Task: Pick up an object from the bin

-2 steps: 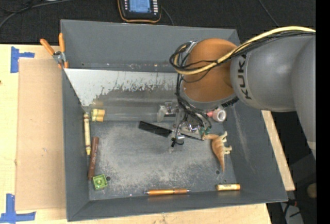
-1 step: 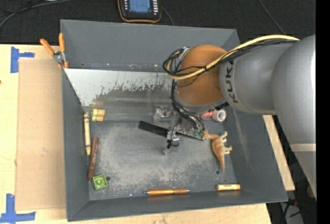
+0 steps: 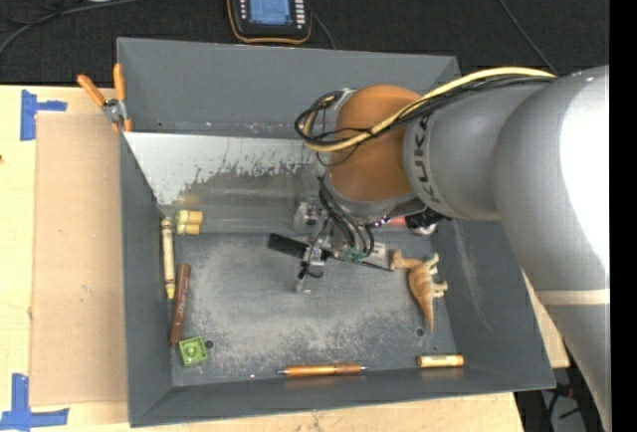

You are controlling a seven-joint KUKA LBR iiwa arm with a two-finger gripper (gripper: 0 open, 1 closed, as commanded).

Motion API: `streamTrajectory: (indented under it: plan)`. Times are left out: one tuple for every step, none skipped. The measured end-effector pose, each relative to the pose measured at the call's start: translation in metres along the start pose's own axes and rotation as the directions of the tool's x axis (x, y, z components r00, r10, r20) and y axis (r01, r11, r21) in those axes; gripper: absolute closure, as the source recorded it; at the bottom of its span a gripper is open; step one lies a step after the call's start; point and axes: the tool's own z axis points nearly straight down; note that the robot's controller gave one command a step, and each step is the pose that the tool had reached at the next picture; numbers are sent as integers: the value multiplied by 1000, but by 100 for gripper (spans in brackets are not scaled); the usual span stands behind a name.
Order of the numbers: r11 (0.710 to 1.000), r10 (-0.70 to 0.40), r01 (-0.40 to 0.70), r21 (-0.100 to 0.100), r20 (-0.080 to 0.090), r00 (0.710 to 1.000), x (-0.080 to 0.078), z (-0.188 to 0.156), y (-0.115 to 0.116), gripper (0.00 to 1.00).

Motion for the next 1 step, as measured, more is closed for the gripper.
streamTrajectory:
  plan:
    - [967,-254,254,1,-8,967,1,-3,-17,100]
